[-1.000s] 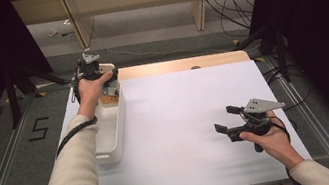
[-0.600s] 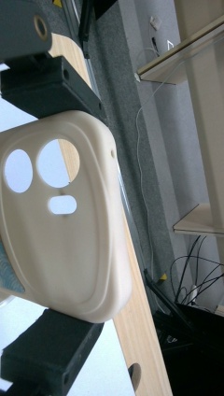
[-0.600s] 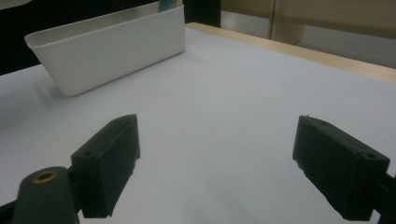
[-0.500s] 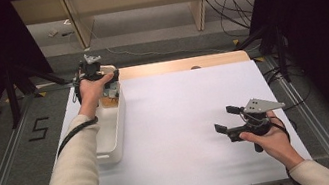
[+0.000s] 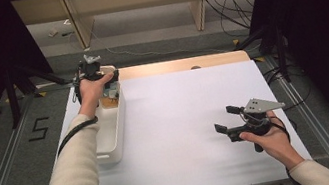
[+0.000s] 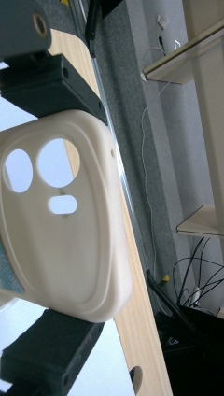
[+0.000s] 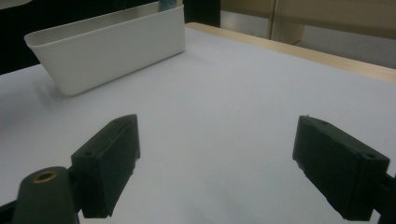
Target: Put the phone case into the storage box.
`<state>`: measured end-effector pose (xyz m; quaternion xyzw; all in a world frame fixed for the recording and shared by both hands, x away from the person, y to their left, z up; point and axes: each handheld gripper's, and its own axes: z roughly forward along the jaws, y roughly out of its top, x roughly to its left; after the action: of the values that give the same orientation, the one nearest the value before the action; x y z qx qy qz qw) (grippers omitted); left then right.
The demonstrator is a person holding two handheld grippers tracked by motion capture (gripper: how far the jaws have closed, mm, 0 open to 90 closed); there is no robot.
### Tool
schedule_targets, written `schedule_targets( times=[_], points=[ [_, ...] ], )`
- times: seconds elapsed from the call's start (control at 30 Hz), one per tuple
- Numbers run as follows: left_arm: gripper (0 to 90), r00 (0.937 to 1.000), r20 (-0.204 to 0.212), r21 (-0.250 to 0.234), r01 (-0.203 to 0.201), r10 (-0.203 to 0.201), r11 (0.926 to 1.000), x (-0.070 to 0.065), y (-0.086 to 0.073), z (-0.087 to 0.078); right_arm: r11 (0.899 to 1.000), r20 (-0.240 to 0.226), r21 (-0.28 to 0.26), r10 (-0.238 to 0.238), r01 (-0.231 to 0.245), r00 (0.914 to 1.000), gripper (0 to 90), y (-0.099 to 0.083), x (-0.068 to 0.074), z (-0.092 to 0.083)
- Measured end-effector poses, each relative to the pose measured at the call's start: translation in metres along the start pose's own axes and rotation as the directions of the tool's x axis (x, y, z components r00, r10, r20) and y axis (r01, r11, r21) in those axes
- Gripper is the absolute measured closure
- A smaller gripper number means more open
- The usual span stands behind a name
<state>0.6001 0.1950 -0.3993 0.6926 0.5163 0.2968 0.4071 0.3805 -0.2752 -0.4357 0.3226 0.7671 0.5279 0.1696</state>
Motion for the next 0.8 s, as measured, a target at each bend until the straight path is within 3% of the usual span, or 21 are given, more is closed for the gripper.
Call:
schedule_targets(
  times=[0.57, 0.8],
  points=[
    [7.6, 0.9998, 0.0, 0.022, 0.019, -0.019, 0.9996, 0.0023, -0.0011, 0.0023, 1.0, 0.0, -0.001, 0.002, -0.002, 1.0, 15.7, -0.0002, -0.0001, 0.0003],
    [0.8, 0.9998, 0.0, 0.008, 0.022, -0.022, 0.9997, 0.0027, 0.0007, 0.0017, 1.0, -0.001, 0.001, 0.002, -0.002, 1.0, 15.7, -0.0003, 0.0, 0.0007]
  ],
)
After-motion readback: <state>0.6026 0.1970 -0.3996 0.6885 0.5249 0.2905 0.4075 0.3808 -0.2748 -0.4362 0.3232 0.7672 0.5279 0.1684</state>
